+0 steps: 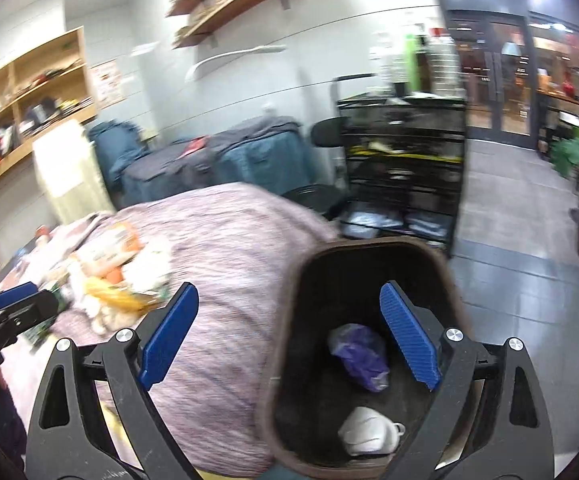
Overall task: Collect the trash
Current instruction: 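Move both grippers back toward the trash pile on the bed, then grasp the milk carton with the left gripper while the right gripper grasps the yellow sponge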
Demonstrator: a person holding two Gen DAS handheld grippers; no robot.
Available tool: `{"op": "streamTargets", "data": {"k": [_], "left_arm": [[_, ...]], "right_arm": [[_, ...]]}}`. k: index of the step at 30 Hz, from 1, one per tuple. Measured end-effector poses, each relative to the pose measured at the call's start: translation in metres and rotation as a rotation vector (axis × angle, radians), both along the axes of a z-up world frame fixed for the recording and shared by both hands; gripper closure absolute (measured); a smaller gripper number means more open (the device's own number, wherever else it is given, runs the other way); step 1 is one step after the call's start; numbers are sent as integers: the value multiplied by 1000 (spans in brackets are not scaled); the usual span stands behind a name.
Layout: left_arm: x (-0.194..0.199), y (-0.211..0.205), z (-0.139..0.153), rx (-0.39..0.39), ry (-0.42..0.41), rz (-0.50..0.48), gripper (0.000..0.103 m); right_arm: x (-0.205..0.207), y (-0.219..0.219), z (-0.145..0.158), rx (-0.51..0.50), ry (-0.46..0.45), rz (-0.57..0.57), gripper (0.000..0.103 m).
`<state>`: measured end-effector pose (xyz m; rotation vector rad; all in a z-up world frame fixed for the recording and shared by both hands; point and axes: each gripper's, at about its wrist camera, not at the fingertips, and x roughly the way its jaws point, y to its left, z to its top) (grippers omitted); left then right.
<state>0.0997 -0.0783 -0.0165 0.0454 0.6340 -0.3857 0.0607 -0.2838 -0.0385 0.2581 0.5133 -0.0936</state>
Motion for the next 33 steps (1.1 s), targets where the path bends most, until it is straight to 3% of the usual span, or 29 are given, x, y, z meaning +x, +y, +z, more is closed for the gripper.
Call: {"op": "streamTargets", "data": {"k": [15, 28, 33], "left_arm": [[-1, 154, -16, -16, 63, 296, 6], [67, 186, -46, 66, 230, 250, 6], [86, 181, -61, 95, 284, 241, 13]], "right_arm": [[55, 128, 7, -34, 62, 429, 12], [109, 194, -10, -220, 184, 601, 13], [128, 218, -16, -320, 202, 662, 25]]}}
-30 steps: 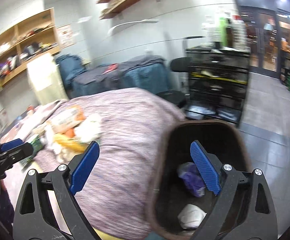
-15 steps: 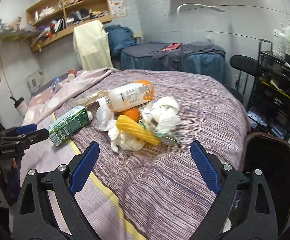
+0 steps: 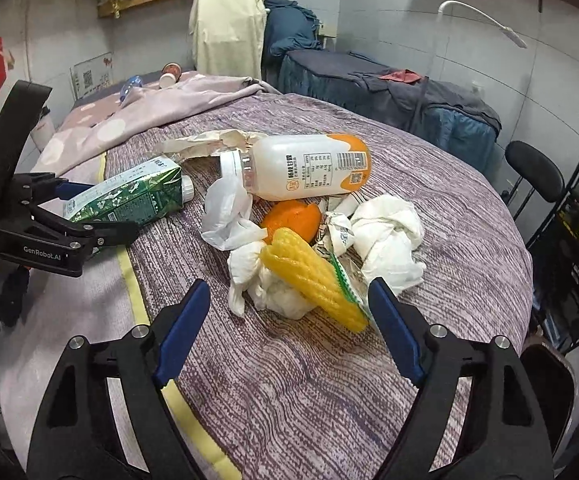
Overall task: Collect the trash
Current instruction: 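Grasp the milk carton with the left gripper while the right gripper grasps the yellow sponge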
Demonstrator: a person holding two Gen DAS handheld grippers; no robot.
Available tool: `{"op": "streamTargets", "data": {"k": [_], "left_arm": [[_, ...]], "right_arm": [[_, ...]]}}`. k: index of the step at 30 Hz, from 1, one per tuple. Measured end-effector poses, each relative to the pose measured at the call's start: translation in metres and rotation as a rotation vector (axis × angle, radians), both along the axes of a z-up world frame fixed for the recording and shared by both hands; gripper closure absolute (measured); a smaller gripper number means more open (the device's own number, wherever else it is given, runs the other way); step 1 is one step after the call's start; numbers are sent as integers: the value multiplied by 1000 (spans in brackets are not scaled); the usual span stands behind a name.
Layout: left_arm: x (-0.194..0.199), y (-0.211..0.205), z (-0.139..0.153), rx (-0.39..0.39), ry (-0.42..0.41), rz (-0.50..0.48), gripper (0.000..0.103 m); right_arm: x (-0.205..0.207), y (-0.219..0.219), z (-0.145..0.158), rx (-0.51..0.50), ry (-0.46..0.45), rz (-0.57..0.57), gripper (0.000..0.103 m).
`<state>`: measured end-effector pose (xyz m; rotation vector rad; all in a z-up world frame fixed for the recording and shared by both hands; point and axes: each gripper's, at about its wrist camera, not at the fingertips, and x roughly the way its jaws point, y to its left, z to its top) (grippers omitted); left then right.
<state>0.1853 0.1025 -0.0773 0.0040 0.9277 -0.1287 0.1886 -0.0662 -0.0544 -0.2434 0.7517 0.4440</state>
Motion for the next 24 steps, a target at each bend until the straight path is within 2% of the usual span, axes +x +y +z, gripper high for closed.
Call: {"op": "streamTargets", "data": {"k": [4, 5, 7, 8, 11, 16, 20, 24], "left_arm": [[7, 2, -7, -26, 33, 14, 34], [7, 3, -8, -30, 34, 21, 42], [5, 4, -9, -33, 29, 29, 49], [2, 6, -9, -38, 21, 33, 52], [-3, 9, -7, -43, -1, 48, 53], [-15, 16, 0, -77, -34, 82, 53], [-35, 16, 16, -114, -95, 102, 53], [-51, 9, 34, -153, -141, 97, 53]], "right_arm": [[20, 17, -4, -71, -28, 19, 33], [25, 20, -6, -91, -29, 21, 39], [36, 26, -13, -121, -7, 30, 62], [40, 28, -16, -127, 10, 43, 79], [37, 26, -12, -92, 1, 63, 82], [25, 5, 13, 96, 12, 74, 83], [9, -9, 37, 203, -11, 78, 83], [-9, -20, 57, 263, -44, 62, 83]]}}
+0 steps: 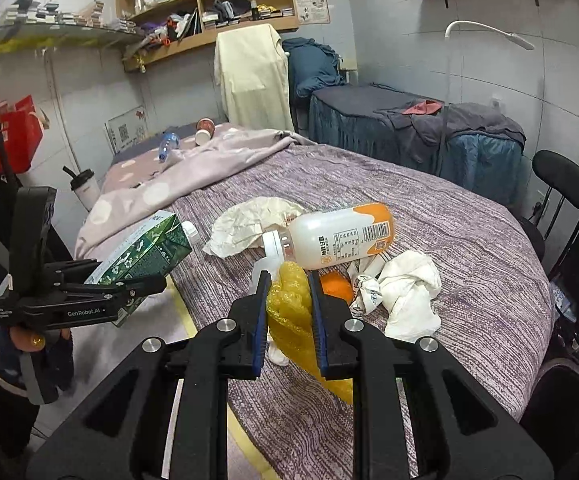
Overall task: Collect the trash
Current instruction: 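Grasp the milk carton with the left gripper while the right gripper grasps the yellow sponge, then carry the yellow sponge to the brown bin and release it with the right gripper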
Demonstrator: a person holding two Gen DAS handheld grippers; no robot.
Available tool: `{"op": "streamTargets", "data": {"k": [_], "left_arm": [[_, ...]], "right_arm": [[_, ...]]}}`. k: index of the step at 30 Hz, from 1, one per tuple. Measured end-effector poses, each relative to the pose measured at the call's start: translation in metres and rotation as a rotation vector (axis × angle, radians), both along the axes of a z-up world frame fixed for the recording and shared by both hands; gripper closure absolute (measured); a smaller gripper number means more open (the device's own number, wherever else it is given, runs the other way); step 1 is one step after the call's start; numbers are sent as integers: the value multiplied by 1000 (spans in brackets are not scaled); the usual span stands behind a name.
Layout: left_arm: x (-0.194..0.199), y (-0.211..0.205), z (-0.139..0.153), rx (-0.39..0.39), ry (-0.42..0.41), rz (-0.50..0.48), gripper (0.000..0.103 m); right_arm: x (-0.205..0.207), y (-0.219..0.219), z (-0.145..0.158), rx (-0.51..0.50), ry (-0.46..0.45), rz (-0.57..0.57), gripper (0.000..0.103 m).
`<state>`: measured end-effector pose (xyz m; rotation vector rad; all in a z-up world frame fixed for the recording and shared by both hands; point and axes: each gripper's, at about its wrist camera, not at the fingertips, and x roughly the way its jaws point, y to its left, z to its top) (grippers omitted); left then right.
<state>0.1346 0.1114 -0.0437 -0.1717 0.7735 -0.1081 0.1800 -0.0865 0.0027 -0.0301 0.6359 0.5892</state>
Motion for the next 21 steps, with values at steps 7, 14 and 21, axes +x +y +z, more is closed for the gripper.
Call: {"op": "streamTargets", "data": {"k": [7, 14, 21], "left_arm": [[-15, -28, 19, -14, -68, -53, 53], [-19, -62, 22, -36, -79, -119, 53], [-23, -98, 26, -52, -95, -191, 53]], "right_arm": [[-28, -24, 12, 62, -20, -28, 83], [-53, -51, 13, 124, -12, -64, 83], [-75, -91, 12, 117, -48, -191, 83]]}}
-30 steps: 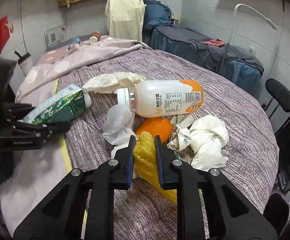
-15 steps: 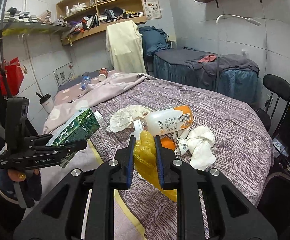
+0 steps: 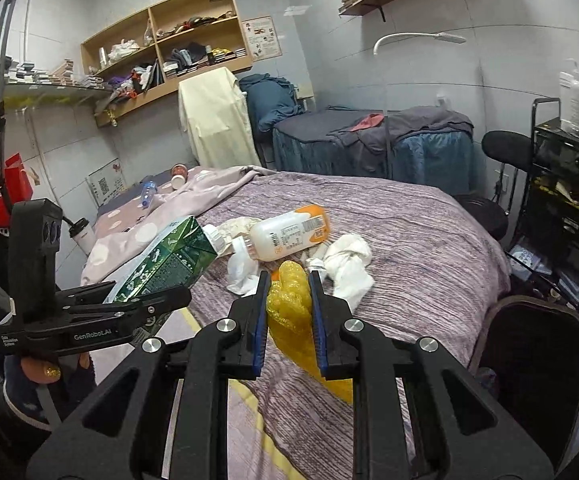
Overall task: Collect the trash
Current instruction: 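Carry the yellow sponge to the brown bin and release it with the right gripper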
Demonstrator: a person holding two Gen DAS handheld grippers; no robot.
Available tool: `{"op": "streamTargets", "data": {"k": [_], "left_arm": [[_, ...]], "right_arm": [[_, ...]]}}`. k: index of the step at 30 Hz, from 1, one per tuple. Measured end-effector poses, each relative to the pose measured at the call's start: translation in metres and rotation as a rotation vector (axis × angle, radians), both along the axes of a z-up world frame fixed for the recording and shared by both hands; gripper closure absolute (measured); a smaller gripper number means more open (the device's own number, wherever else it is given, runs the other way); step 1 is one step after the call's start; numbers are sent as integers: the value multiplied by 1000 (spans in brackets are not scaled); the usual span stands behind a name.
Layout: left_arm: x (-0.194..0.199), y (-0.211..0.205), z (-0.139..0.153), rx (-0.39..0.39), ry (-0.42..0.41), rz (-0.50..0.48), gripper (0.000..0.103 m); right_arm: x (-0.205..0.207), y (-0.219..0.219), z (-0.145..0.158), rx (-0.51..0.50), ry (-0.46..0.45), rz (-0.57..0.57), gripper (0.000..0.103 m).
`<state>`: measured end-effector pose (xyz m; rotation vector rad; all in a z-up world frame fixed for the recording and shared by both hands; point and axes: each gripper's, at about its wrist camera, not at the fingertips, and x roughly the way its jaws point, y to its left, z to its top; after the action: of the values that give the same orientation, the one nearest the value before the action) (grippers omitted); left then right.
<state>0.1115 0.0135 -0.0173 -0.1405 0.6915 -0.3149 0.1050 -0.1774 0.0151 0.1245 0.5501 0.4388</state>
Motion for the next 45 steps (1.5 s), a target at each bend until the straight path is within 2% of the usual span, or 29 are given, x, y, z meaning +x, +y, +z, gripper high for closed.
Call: {"op": "streamTargets", "data": {"k": [12, 23, 29, 37, 40, 41, 42, 44, 45], "left_arm": [[-4, -69, 3, -1, -13, -144, 53], [-4, -132, -4, 10, 3, -277, 53], [1, -157, -13, 0, 41, -325, 53], [0, -179, -18, 21, 50, -363, 53], [2, -186, -22, 22, 64, -379, 53], [2, -188, -23, 24, 67, -382, 53], [2, -190, -24, 27, 69, -385, 53], [2, -193, -26, 31, 73, -391, 53], [3, -194, -27, 32, 75, -394, 53]], "right_arm": [[-26, -79, -12, 18, 14, -226, 83], [-31, -142, -57, -40, 103, -445, 83], [-27, -165, -90, -43, 175, -504, 83], [-20, -173, -116, -29, 237, -528, 83], [-17, -173, -124, -30, 254, -545, 74], [-17, -174, -126, -27, 258, -549, 63], [-18, -174, -127, -25, 260, -559, 45], [-20, -177, -128, -11, 251, -584, 33], [-21, -177, -128, -7, 252, -586, 33]]}}
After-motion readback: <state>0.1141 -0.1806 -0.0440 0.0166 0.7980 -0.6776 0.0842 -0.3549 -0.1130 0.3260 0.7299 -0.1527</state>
